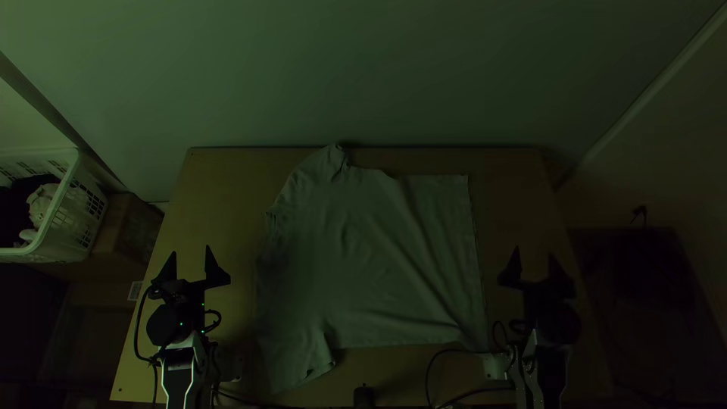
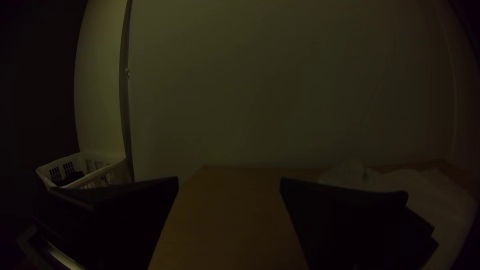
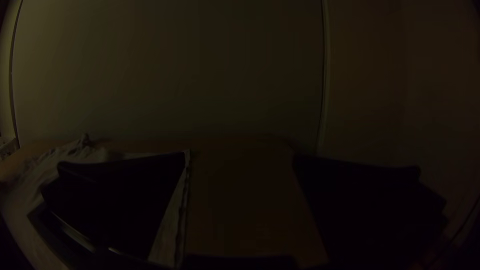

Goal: Fold the t-shirt

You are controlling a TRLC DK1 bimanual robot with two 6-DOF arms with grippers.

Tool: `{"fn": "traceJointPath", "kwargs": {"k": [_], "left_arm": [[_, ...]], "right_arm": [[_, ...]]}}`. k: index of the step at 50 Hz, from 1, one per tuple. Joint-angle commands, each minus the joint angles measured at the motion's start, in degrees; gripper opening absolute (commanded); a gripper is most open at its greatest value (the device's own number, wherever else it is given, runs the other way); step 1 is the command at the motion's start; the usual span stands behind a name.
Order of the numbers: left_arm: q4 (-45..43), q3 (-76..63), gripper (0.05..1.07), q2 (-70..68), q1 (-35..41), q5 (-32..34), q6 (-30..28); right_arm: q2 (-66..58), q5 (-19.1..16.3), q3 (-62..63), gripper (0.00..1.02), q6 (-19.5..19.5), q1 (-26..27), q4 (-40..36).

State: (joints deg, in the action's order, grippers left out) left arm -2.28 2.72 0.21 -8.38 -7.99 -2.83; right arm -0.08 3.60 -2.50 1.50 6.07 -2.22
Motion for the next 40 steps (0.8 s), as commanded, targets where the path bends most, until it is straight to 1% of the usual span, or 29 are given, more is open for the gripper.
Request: {"fn": "traceJointPath", "kwargs": {"k": [1, 4, 6, 10, 15, 20, 22, 27, 30, 33, 40], "left_arm": [[0.7, -2.7, 1.02, -0.3, -0.2, 0.3, 0.1], [0.8, -2.7, 1.02, -0.2, -0.2, 0.3, 0.1], [0.8, -2.7, 1.02, -0.2, -0.2, 0.3, 0.1], [0.9, -2.7, 1.02, -0.3, 0.0, 0.8, 0.5], [1.0, -2.7, 1.02, -0.3, 0.3, 1.8, 0.2], [0.6, -2.5, 1.02, -0.4, 1.4, 2.0, 0.0], [0.4, -1.9, 1.02, -0.4, 1.4, 1.7, 0.0], [0.4, 0.0, 1.02, -0.3, 1.4, 1.7, -0.2], [0.4, 0.9, 1.02, -0.3, 1.5, 1.7, -1.6], [-0.4, 1.8, 1.02, -0.2, 2.0, 1.7, -2.1], [-1.5, 4.2, 1.02, 0.3, 2.7, 1.8, -2.1]], "right_arm": [[0.3, 0.0, 1.0, 0.98, 0.7, 0.0, 0.5], [0.3, 0.0, 1.0, 0.98, 0.9, 0.0, 0.5], [0.3, -1.0, 1.4, 0.98, 1.0, -0.5, 1.6], [-0.1, -1.2, 2.1, 0.98, 2.1, -3.3, 1.6], [0.3, -1.1, 2.1, 0.98, 1.9, -6.6, 1.7], [0.3, -1.0, 1.9, 0.98, 1.7, -6.5, 2.2], [0.3, -1.0, 1.8, 0.98, 0.9, -6.4, 2.9], [0.3, -1.0, 0.4, 0.98, 0.3, -6.0, 6.0], [0.3, -1.0, -0.5, 0.98, 0.1, -5.8, 8.7], [0.1, -1.0, -1.3, 0.98, -1.0, -5.8, 10.6], [-1.3, -1.1, -3.2, 0.98, -3.0, -6.0, 11.2]]}}
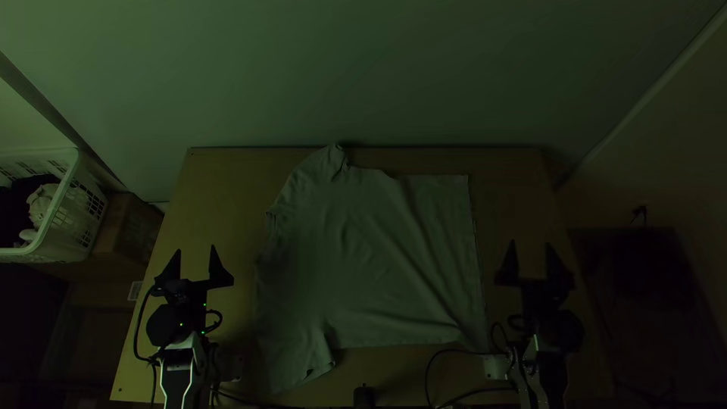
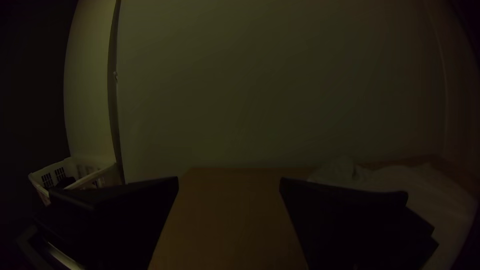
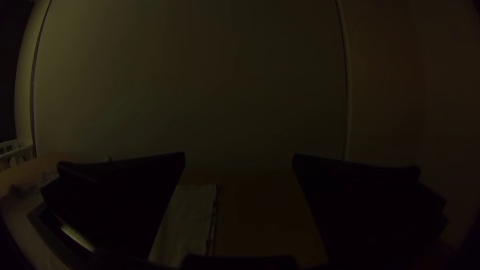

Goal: Fold the t-shirt

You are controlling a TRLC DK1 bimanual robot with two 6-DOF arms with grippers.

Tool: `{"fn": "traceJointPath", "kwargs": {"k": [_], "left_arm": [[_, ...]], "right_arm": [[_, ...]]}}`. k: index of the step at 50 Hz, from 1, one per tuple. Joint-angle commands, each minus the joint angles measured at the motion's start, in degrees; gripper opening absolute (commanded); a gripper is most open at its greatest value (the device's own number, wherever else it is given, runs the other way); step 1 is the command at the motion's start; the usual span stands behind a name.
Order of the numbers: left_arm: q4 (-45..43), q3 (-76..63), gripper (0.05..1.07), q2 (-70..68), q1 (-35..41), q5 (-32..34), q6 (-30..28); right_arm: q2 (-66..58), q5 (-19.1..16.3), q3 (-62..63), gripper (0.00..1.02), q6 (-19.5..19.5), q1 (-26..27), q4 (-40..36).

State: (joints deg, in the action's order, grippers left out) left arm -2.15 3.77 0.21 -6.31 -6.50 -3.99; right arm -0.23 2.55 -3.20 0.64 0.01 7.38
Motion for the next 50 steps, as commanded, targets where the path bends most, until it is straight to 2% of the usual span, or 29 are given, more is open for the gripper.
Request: {"fn": "traceJointPath", "kwargs": {"k": [1, 14, 30, 50], "left_arm": [[-2.0, 3.6, 1.02, 0.7, 0.7, 0.4, -0.9], [-2.6, 15.2, 1.02, 15.0, 1.8, 0.2, 0.0], [-3.6, 30.6, 1.02, 30.8, 3.6, 0.2, 0.6], [-3.0, 50.3, 1.02, 49.5, 7.3, -1.8, 0.6]], "right_arm": [[-1.4, -0.1, -2.6, 0.98, -2.4, -0.1, 1.7], [-6.0, -0.1, -7.1, 0.98, -3.2, -1.4, 4.8], [-25.9, -0.1, -22.5, 0.98, -3.5, -1.4, 6.2], [-44.0, 0.0, -37.3, 0.98, -4.8, -1.5, 6.2]]}}
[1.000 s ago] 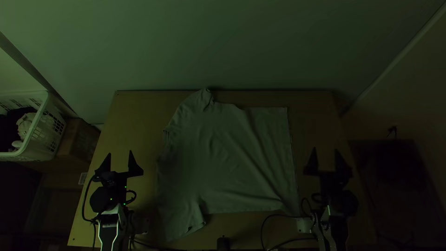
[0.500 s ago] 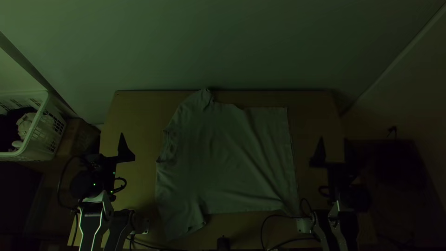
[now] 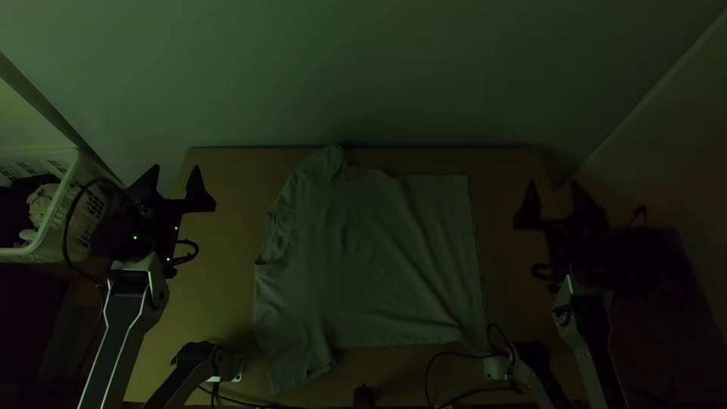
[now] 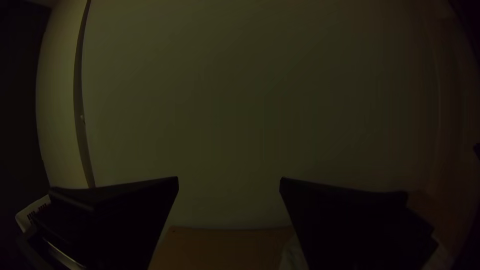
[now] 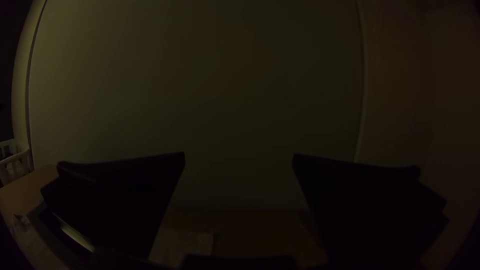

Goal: Fold the t-shirt

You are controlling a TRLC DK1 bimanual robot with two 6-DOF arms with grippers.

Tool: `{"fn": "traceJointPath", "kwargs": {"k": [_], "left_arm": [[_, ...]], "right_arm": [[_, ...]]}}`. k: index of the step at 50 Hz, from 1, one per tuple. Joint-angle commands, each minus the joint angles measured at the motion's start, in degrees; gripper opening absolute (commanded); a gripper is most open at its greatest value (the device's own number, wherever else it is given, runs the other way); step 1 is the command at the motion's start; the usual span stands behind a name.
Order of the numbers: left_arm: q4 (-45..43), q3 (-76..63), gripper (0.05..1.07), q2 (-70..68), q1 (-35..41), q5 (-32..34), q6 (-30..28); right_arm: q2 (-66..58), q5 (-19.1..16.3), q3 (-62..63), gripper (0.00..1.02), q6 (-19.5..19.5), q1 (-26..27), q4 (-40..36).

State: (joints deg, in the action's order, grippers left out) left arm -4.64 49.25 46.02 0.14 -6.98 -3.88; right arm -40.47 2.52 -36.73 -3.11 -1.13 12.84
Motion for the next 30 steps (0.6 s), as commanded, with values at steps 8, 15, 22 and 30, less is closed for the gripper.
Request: {"fn": "traceJointPath", "kwargs": {"k": [8, 15, 22, 30], "left_arm": [[0.7, 10.4, 1.02, 9.5, 2.5, -1.8, 0.5], [2.5, 16.0, 1.02, 15.2, 4.1, -1.9, 0.5], [6.7, 23.2, 1.02, 22.3, 5.4, -1.8, 0.6], [12.9, 31.3, 1.02, 31.0, 6.8, -1.7, 1.4]], "right_arm": [[-11.2, 0.4, -10.3, 0.98, -1.0, -1.2, -1.1], [-17.6, 0.5, -16.3, 0.98, -1.0, -2.2, -4.3], [-23.5, 0.8, -21.0, 0.98, -0.8, -3.1, -4.6], [-28.7, 1.1, -25.6, 0.98, 2.8, -3.5, -6.0]]}}
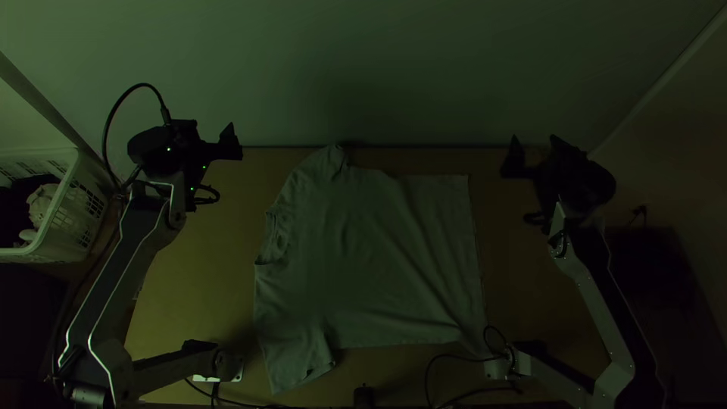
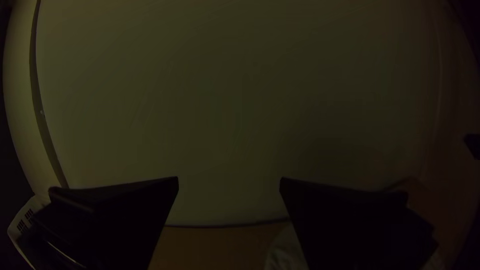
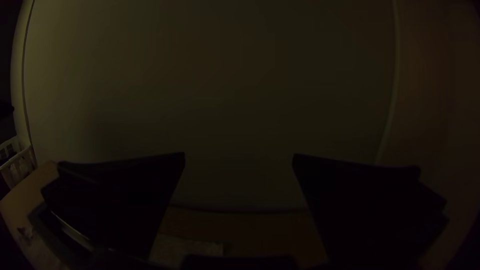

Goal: Fold the t-shirt

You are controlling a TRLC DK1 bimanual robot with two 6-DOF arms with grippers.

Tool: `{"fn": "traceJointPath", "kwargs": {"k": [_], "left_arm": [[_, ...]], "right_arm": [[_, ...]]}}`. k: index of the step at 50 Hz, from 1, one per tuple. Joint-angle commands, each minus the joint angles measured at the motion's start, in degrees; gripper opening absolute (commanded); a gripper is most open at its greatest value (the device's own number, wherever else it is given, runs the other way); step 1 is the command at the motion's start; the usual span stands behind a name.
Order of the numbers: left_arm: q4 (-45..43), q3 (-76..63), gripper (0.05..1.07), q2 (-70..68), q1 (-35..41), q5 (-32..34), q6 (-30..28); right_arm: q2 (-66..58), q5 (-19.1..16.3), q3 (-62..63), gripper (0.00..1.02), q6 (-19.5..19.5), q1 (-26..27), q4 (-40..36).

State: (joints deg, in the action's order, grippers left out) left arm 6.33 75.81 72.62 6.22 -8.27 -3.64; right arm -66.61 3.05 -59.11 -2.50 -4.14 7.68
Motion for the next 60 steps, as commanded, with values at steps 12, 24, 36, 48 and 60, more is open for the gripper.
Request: {"fn": "traceJointPath", "kwargs": {"k": [12, 24, 36, 48, 60], "left_arm": [[4.0, 11.0, 1.02, 13.8, 2.5, -0.3, 2.8], [10.5, 20.0, 1.02, 24.3, 2.8, 0.5, 4.9], [17.9, 30.4, 1.01, 34.9, 2.9, 4.1, 6.7], [26.0, 41.3, 0.91, 45.6, 2.9, 5.8, 7.5], [31.7, 49.5, 0.91, 54.0, 2.7, 7.0, 7.9]], "right_arm": [[-10.2, 2.3, -8.7, 0.98, 3.1, -2.4, -5.4], [-20.4, 3.1, -18.6, 0.98, 3.9, -3.2, -17.5], [-26.4, 3.6, -23.0, 0.98, 5.1, -3.2, -21.7], [-28.8, 3.6, -23.2, 0.98, 5.0, -3.6, -21.9], [-30.9, 3.5, -23.9, 0.98, 5.1, -3.8, -23.3]]}}
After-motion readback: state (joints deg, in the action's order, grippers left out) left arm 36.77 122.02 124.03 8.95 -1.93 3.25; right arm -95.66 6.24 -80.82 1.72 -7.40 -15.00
